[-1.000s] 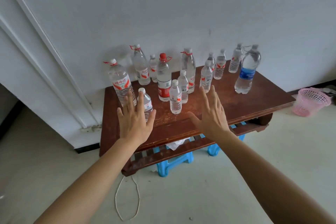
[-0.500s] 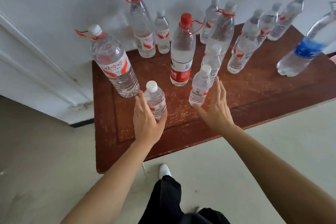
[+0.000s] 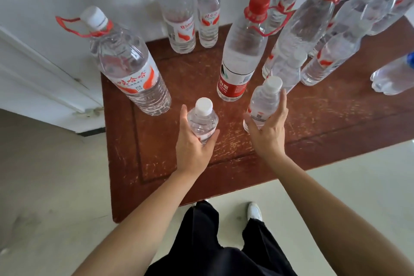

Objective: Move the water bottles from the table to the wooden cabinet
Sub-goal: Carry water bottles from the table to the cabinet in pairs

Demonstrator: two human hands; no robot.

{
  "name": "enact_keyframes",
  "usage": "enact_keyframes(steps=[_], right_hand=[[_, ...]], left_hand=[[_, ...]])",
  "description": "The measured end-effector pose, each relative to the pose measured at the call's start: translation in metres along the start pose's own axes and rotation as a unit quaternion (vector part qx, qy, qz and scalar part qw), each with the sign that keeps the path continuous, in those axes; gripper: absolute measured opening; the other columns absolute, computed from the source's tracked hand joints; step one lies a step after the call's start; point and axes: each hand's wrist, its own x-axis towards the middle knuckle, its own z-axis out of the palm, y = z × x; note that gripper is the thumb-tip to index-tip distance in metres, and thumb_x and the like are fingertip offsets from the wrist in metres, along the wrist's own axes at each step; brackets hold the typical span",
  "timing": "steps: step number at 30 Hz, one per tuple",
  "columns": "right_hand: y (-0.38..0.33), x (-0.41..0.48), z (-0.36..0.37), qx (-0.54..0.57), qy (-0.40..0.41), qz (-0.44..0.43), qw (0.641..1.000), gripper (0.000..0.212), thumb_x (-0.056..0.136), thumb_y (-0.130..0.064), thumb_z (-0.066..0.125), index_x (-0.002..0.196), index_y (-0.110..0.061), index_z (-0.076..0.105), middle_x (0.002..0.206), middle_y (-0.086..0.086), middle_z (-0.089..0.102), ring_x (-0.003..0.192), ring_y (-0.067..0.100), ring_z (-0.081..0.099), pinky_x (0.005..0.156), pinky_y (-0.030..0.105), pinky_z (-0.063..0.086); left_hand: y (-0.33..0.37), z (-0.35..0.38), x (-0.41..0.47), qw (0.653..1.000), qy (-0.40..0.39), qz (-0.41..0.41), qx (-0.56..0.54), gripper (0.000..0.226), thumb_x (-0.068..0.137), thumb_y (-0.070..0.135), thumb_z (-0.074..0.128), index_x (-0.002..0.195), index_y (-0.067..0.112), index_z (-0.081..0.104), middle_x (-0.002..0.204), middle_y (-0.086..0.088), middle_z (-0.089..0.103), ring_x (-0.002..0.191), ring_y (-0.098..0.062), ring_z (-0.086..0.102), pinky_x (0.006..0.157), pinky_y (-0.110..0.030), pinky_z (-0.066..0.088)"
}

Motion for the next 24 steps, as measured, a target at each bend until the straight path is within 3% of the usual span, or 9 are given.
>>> enact_keyframes(steps=[5, 11, 15, 19, 24], right_hand=[[0.006, 0.002, -0.018, -0.06, -0.104, -0.111, 0.987, 0.101, 0.092, -0.034, 0.073, 0.156, -0.046, -0.005, 0.149, 0.025, 0.03, 0.127, 0.048, 0.05, 0.086, 0.055, 0.056], [0.016, -0.013, -0.071, -0.123, -0.184, -0.224, 0.949, 0.099, 0.093, -0.032, 0.071, 0.158, -0.044, -0.002, 0.138, 0.022, 0.037, 0.113, 0.047, 0.059, 0.083, 0.057, 0.058], [0.007, -0.013, -0.091, -0.169, -0.204, -0.302, 0.916, 0.102, 0.09, -0.026, 0.074, 0.159, -0.044, 0.0, 0.13, 0.025, 0.043, 0.102, 0.047, 0.062, 0.084, 0.058, 0.059], [-0.019, -0.036, -0.091, -0.191, -0.221, -0.369, 0.882, 0.098, 0.09, -0.023, 0.075, 0.158, -0.04, 0.007, 0.133, 0.026, 0.046, 0.107, 0.043, 0.061, 0.088, 0.055, 0.056], [-0.054, -0.097, -0.079, -0.163, -0.267, -0.457, 0.833, 0.092, 0.09, -0.023, 0.073, 0.157, -0.038, 0.012, 0.135, 0.023, 0.047, 0.108, 0.041, 0.06, 0.092, 0.055, 0.053]], left_hand=[[0.009, -0.01, -0.008, 0.994, -0.02, 0.012, 0.105, 0.098, 0.085, 0.036, 0.079, 0.157, 0.013, 0.017, 0.143, -0.013, 0.051, 0.127, -0.027, 0.056, 0.092, -0.035, 0.054], [0.024, -0.043, -0.061, 0.961, -0.001, -0.003, 0.277, 0.105, 0.077, 0.03, 0.086, 0.157, 0.024, 0.018, 0.126, -0.01, 0.059, 0.114, -0.028, 0.062, 0.093, -0.052, 0.056], [0.05, -0.073, -0.108, 0.921, 0.016, -0.041, 0.387, 0.114, 0.069, 0.025, 0.09, 0.157, 0.026, 0.018, 0.117, -0.01, 0.061, 0.104, -0.031, 0.064, 0.085, -0.049, 0.057], [0.077, -0.111, -0.175, 0.871, 0.041, -0.088, 0.481, 0.112, 0.062, 0.021, 0.089, 0.156, 0.02, 0.028, 0.105, -0.011, 0.061, 0.088, -0.032, 0.063, 0.073, -0.047, 0.053], [0.105, -0.156, -0.267, 0.818, 0.048, -0.185, 0.543, 0.115, 0.057, 0.021, 0.09, 0.154, 0.025, 0.029, 0.107, -0.009, 0.062, 0.091, -0.031, 0.061, 0.078, -0.048, 0.047]])
